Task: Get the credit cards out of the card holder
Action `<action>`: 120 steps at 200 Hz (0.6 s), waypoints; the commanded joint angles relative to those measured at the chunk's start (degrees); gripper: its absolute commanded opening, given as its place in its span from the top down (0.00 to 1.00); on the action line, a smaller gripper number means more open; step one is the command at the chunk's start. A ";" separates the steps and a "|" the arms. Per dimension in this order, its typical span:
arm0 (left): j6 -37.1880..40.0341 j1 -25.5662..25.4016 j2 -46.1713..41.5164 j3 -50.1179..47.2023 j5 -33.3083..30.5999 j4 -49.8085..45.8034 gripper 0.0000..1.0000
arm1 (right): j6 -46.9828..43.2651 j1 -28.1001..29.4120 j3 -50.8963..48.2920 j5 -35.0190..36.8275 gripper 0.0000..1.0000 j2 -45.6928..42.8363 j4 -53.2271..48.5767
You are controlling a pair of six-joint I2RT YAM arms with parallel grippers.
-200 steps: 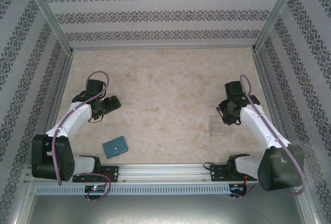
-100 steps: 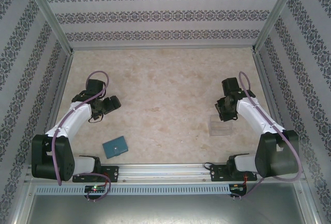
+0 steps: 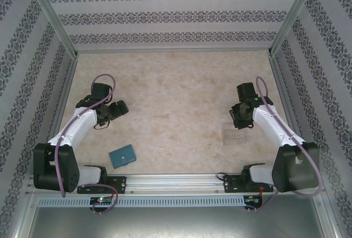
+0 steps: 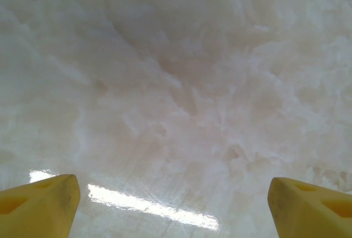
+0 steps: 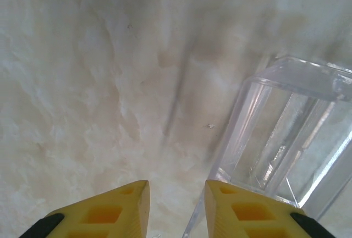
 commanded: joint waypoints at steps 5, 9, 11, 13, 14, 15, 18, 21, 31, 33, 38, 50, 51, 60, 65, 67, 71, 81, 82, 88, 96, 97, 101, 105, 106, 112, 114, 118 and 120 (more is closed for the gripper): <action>-0.27 -0.75 -0.81 1.56 -0.94 -2.32 0.11 | -0.46 0.31 1.72 2.14 0.67 -2.14 -4.04; -0.31 -0.77 -0.76 1.62 -0.89 -2.39 0.11 | -0.73 0.30 1.87 2.04 0.67 -2.16 -4.41; -0.31 -0.77 -0.74 1.66 -0.89 -2.39 0.11 | -0.80 0.32 1.91 2.00 0.67 -2.22 -4.55; -0.34 -0.77 -0.67 1.71 -0.89 -2.46 0.11 | -0.88 0.33 1.92 1.92 0.67 -2.23 -4.69; -0.32 -0.77 -0.66 1.74 -0.85 -2.42 0.11 | -0.96 0.33 1.96 1.85 0.67 -2.24 -4.74; -0.32 -0.77 -0.66 1.75 -0.78 -2.45 0.11 | -0.99 0.33 1.99 1.81 0.67 -2.24 -4.77; -0.31 -0.77 -0.68 1.81 -0.78 -2.47 0.11 | -1.14 0.32 1.96 1.60 0.67 -2.30 -4.98; -0.31 -0.77 -0.70 1.82 -0.74 -2.50 0.11 | -1.31 0.39 1.96 1.39 0.66 -2.30 -5.07; -0.31 -0.77 -0.65 1.91 -0.62 -2.61 0.11 | -1.79 0.40 2.01 1.01 0.65 -2.32 -5.40; -0.27 -0.73 -0.56 1.89 -0.63 -2.64 0.11 | -1.88 0.39 1.99 0.99 0.65 -2.33 -5.45; -0.24 -0.77 -0.48 2.02 -0.62 -2.71 0.11 | -1.99 0.41 1.92 0.86 0.64 -2.18 -5.74; -0.31 -0.77 -0.34 2.11 -0.45 -2.79 0.11 | -1.78 0.33 1.60 0.49 0.64 -1.70 -6.11; -0.31 -0.77 -0.27 2.07 -0.41 -2.77 0.11 | -1.76 0.33 1.54 0.43 0.64 -1.66 -6.11; -0.31 -0.73 -0.28 1.99 -0.23 -2.77 0.11 | -1.50 0.30 1.31 0.13 0.64 -1.14 -5.79; -0.31 -0.77 -0.14 1.94 -0.27 -2.78 0.11 | -1.45 0.26 1.23 0.06 0.63 -0.82 -5.68; -0.31 -0.77 -0.13 1.92 -0.23 -2.73 0.11 | -1.31 0.31 1.22 0.03 0.63 -0.72 -5.61; -0.31 -0.77 -0.17 1.83 -0.26 -2.65 0.11 | -1.23 0.31 1.13 0.06 0.63 -0.41 -5.38; -0.31 -0.76 -0.18 1.70 -0.36 -2.62 0.11 | -1.05 0.24 1.13 0.15 0.62 0.48 -4.80; -0.31 -0.76 -0.20 1.64 -0.36 -2.59 0.11 | -1.04 0.24 1.13 0.13 0.62 0.57 -4.75; -0.32 -0.77 -0.11 1.60 -0.34 -2.56 0.11 | -0.92 0.19 1.09 0.06 0.62 1.17 -4.49; -0.31 -0.77 -0.05 1.53 -0.41 -2.53 0.11 | -0.90 0.13 1.13 -0.14 0.62 1.98 -3.94; -0.31 -0.77 -0.09 1.56 -0.43 -2.55 0.11 | -0.87 0.14 1.13 -0.19 0.62 2.07 -3.84; -0.31 -0.77 -0.10 1.47 -0.39 -2.52 0.11 | -0.85 0.11 1.13 -0.24 0.62 2.49 -3.63; -0.32 -0.76 -0.11 1.46 -0.40 -2.48 0.11 | -0.74 0.15 1.13 -0.31 0.62 2.92 -3.45; -0.32 -0.72 -0.07 1.39 -0.43 -2.48 0.11 | -0.75 0.15 1.13 -0.32 0.62 3.02 -3.42; -0.31 -0.77 -0.07 1.34 -0.49 -2.35 0.11 | -0.68 0.12 1.13 -0.54 0.63 3.65 -3.00; -0.31 -0.77 -0.11 1.33 -0.48 -2.38 0.11 | -0.68 0.10 1.13 -0.60 0.63 3.83 -2.81; -0.21 -0.76 -0.09 1.40 -0.54 -2.39 0.11 | -0.61 0.13 1.13 -0.75 0.63 4.30 -2.54; -0.22 -0.77 -0.07 1.36 -0.50 -2.32 0.11 | -0.59 0.10 1.13 -0.88 0.63 4.45 -2.52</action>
